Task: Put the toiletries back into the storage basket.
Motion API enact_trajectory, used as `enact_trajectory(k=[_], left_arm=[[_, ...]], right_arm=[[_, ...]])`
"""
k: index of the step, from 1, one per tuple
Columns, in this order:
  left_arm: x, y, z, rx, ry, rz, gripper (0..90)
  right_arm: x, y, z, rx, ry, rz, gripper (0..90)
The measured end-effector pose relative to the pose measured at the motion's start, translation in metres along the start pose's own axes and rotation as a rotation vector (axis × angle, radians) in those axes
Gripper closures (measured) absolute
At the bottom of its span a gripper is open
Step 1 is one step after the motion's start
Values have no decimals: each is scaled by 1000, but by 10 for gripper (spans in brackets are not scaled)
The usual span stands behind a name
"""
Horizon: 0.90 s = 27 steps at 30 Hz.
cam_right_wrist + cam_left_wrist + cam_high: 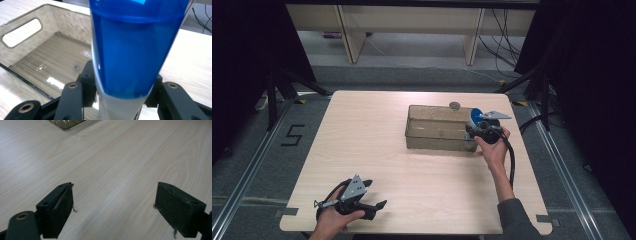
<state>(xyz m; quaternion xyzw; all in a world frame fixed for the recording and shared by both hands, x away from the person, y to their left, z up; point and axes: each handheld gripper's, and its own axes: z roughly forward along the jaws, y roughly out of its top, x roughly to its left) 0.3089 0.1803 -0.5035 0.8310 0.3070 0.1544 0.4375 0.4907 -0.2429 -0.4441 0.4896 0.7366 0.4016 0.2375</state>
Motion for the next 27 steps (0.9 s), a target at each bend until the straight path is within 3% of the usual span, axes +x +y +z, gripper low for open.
enact_trajectory(k=[2,5,8,10,14,16,19,20,21,22,23,25,26,27], left_arm=[[0,0,0,0,0,0,150],[0,0,0,0,0,1,149],[0,0,0,1,0,1,150],[2,0,-2,27,7,32,150],[2,0,-1,24,8,32,149],[2,0,-1,22,8,32,150],[2,0,-1,17,8,27,150],[0,0,0,-1,1,4,149],[2,0,-1,22,8,34,150],[1,0,0,1,3,10,149],[0,0,0,-1,0,7,150],[1,0,0,-2,-6,7,150],[1,0,0,-2,-5,7,150],[0,0,-1,0,2,8,150]], right_arm=[[-3,0,2,-24,-4,-44,562],[-1,-1,2,-19,0,-16,562],[-1,-1,2,-20,6,-16,561],[-1,-2,2,-19,1,-21,560],[-1,-3,2,-24,-5,-41,557],[1,-2,1,-12,-5,-21,550],[1,-2,1,-21,1,-4,475],[-1,-2,0,-34,-5,-34,456],[0,-2,-1,-24,1,-27,428],[3,-2,-3,-26,-3,14,396],[0,-2,-3,-37,11,-9,365],[4,-3,-6,-45,11,38,325],[0,-3,-7,-58,18,7,313],[3,-4,-9,-65,16,31,301]])
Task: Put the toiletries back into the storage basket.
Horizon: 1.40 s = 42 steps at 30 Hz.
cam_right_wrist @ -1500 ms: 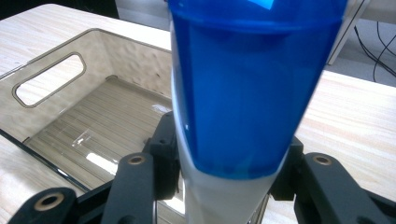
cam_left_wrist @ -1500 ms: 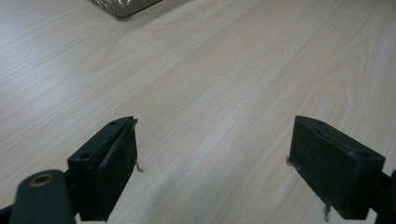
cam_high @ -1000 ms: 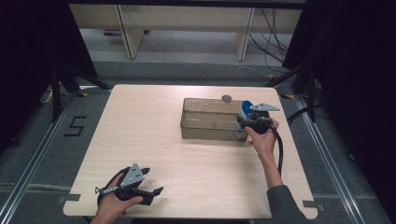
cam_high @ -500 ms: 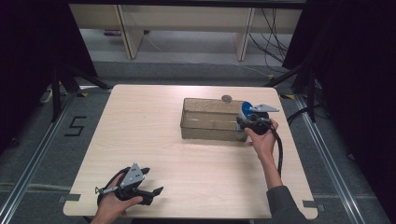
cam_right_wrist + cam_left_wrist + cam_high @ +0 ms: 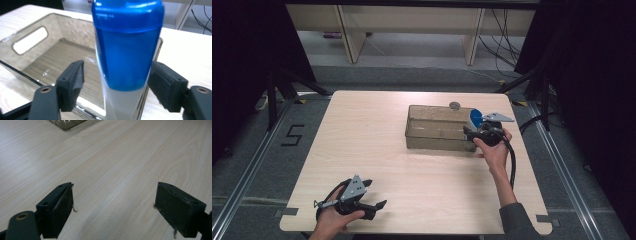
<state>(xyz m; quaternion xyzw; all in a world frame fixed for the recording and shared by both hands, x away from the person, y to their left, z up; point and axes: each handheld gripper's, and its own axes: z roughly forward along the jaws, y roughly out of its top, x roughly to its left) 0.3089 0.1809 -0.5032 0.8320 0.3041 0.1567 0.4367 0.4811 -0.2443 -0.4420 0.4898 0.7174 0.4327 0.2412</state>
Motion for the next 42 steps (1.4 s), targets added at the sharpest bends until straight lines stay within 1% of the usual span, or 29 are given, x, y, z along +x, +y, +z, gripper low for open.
enact_trajectory(k=[2,4,5,8,10,11,12,13,15,16,18,19,21,22,23,24,25,26,27,28,29,33,34,35,36,39,40,41,42], left_arm=[[0,0,0,-1,-1,0,150],[0,0,0,-4,-6,1,149],[0,0,-1,-4,-5,2,150],[0,0,0,-6,-7,1,149],[0,0,0,-8,-12,4,150],[0,0,0,-1,-16,6,149],[-1,0,0,-7,-16,1,149],[-1,0,0,-8,-16,0,149],[-1,0,0,-12,-12,-5,150],[-1,0,0,-19,-4,-6,149],[-1,0,0,-20,-5,-6,149],[-1,0,0,-21,-6,-6,149],[-2,0,0,-16,-4,-5,150],[-2,0,0,-16,-4,-5,150],[-1,0,-1,-13,-3,0,149],[-1,0,-1,-10,-1,5,149],[-1,0,0,-18,-4,3,150],[0,1,-2,-1,-15,7,150],[0,1,-2,-2,-14,7,149],[0,1,-2,-2,-14,7,149],[0,1,-2,-2,-14,7,150],[-1,0,-1,-17,-3,4,149],[-1,0,-1,-17,-4,4,150],[-1,0,-1,-17,-4,4,149],[0,0,-1,-10,-10,5,150],[0,1,-2,-2,-14,5,149],[2,1,-3,19,-4,29,150],[2,1,-3,18,-4,28,150],[2,1,-3,18,-4,27,149]], right_arm=[[-2,1,-3,-7,9,-15,280],[1,2,-7,-6,1,7,266],[-1,2,-6,-17,4,-9,260],[0,1,-9,-35,-5,23,249],[-3,2,-11,-38,3,5,244],[0,2,-12,-27,-1,45,242],[-2,3,-12,-36,-3,6,239],[-3,3,-14,-34,-12,-5,236],[-2,2,-15,-34,4,15,231],[-3,2,-16,-36,-16,4,231],[-2,1,-19,-38,-6,29,230],[-3,1,-19,-41,-3,15,228],[-2,0,-22,-38,-10,34,228],[-5,0,-23,-45,-4,11,228],[-4,-1,-24,-42,-8,26,229],[-6,-1,-25,-41,-11,13,228],[-5,-2,-26,-44,-7,35,228],[-4,-2,-27,-39,-8,49,228],[-7,-2,-28,-48,-2,16,228],[-4,-2,-29,-45,-4,49,227],[-6,-2,-30,-52,-4,20,227],[-4,-1,-38,-61,-6,9,227],[-1,-1,-40,-64,4,45,227],[-1,0,-42,-65,3,28,227],[0,0,-43,-73,12,44,227],[-1,1,-45,-86,16,8,226],[-1,1,-46,-87,11,-6,227],[1,0,-47,-86,23,12,228],[1,0,-47,-89,16,-13,227]])
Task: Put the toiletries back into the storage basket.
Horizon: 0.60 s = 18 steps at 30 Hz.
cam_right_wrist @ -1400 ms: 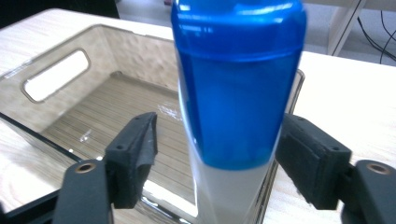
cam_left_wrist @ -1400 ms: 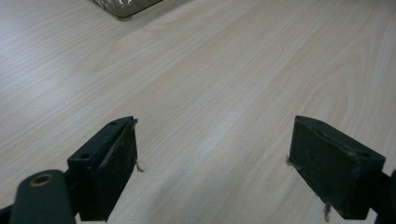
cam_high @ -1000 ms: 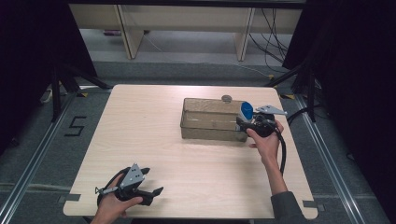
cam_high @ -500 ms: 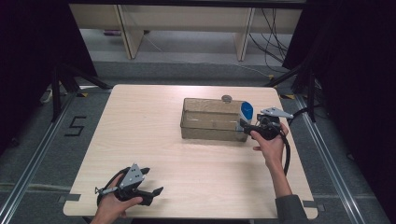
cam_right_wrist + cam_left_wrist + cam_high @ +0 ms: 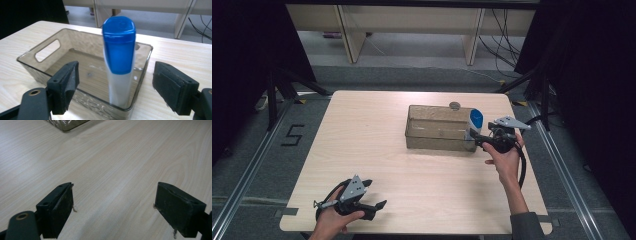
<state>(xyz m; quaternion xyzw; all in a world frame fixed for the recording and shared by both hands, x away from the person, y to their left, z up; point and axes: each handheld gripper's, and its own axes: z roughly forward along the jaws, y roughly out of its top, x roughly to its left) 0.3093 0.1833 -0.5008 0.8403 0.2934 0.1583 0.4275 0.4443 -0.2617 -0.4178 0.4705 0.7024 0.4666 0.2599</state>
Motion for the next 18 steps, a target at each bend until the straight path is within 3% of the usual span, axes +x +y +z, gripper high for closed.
enact_trajectory(k=[2,3,6,7,10,15,17,18], left_arm=[[-1,0,0,-6,6,-9,149],[-3,0,1,-35,-4,-40,149],[-2,0,1,-30,-5,-29,149],[-2,0,1,-29,-5,-28,149],[0,-1,1,-11,4,0,149],[0,-1,1,-12,4,-1,150],[0,-1,1,-11,4,0,150],[-2,-1,2,-28,-4,-23,150]], right_arm=[[3,0,-2,2,8,15,228],[5,0,-3,7,5,36,228],[4,0,-7,-7,1,-3,228],[8,0,-10,5,9,37,228],[7,0,-14,-10,21,23,228],[12,-1,-23,-13,33,31,228],[11,-2,-26,-8,34,-6,228],[12,-3,-26,-14,45,16,228]])
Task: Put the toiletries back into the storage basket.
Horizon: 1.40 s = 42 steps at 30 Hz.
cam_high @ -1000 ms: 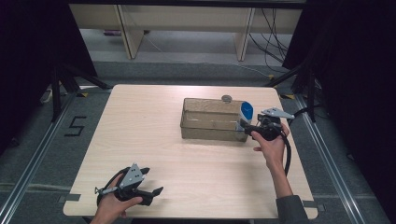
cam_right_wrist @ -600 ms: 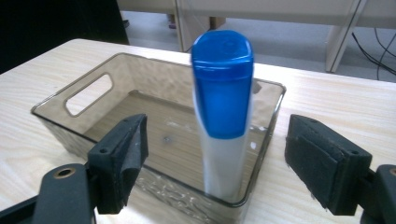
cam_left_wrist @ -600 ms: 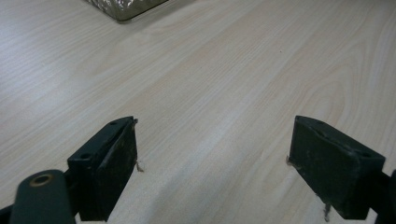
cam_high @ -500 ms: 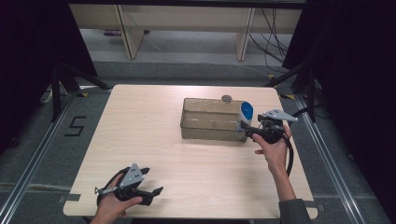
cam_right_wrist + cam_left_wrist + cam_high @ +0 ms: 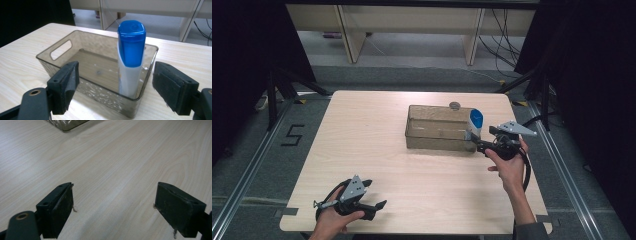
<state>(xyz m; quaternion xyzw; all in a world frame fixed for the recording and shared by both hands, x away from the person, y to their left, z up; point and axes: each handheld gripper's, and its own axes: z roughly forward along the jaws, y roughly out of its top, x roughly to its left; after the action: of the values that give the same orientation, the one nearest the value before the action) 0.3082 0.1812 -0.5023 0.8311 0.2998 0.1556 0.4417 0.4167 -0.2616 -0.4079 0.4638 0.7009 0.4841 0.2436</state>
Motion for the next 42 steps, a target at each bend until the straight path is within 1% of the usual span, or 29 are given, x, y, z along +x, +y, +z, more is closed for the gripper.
enact_trajectory(k=[1,2,5,6,8,9,10,11,12,13,14,16,17,18,21,24,25,26,27,28,29,31,33,34,35,39,40,41,42], left_arm=[[0,0,0,-5,4,0,149],[0,0,0,-4,2,0,150],[0,0,-1,6,-3,2,149],[2,0,-1,19,6,22,149],[2,0,-1,17,4,17,149],[0,0,-1,4,-1,3,150],[0,0,-1,4,-3,2,149],[0,0,-1,1,-5,-2,149],[0,0,0,-2,-4,-3,149],[0,0,-1,-2,-4,-3,149],[0,0,-1,-2,-5,-3,149],[-1,0,0,-9,-4,-10,149],[-1,0,0,-8,-5,-10,150],[-1,0,0,-8,-5,-10,149],[0,0,-1,-4,-4,-3,150],[-1,0,0,-7,-4,-8,150],[0,0,-1,-2,-4,-2,149],[0,0,-1,-2,-4,-2,150],[0,0,-1,-3,-4,-2,149],[0,0,-1,-3,-4,-3,150],[0,0,-1,-3,-4,-3,149],[0,0,-1,-3,-4,-3,149],[-1,0,-1,-2,-4,-3,149],[0,0,-1,-1,-4,-2,149],[-1,0,-1,-2,-4,-2,149],[0,0,-1,-2,-3,-2,149],[0,0,-1,-4,-3,-3,149],[0,0,-1,-3,-3,-3,149],[0,0,-1,-1,-4,-2,150]], right_arm=[[0,0,-1,-7,0,-23,228],[2,-1,-2,-7,5,4,228],[5,-3,-5,-9,17,3,227],[5,-3,-6,-2,18,-3,226],[5,-4,-8,-6,11,-26,224],[8,-4,-9,4,19,0,221],[7,-5,-9,-4,23,-16,216],[11,-6,-10,0,27,20,211],[8,-6,-11,8,24,-24,206],[9,-7,-11,-4,25,-36,203],[11,-8,-12,7,29,-1,200],[11,-9,-13,0,30,-28,192],[12,-10,-14,14,33,-13,191],[12,-11,-14,-9,31,-32,190],[15,-15,-16,13,48,8,180],[14,-18,-17,13,43,-26,179],[17,-19,-18,26,51,16,179],[15,-19,-18,17,53,-7,179],[17,-21,-18,14,55,13,179],[15,-21,-19,18,55,-17,179],[17,-22,-20,21,59,9,179],[16,-23,-21,14,62,-13,179],[18,-24,-23,17,69,9,179],[18,-24,-23,13,70,-6,179],[20,-25,-24,15,77,31,179],[19,-27,-28,15,80,-5,179],[21,-28,-28,13,86,17,179],[20,-29,-28,5,80,-9,179],[23,-30,-30,18,90,29,179]])
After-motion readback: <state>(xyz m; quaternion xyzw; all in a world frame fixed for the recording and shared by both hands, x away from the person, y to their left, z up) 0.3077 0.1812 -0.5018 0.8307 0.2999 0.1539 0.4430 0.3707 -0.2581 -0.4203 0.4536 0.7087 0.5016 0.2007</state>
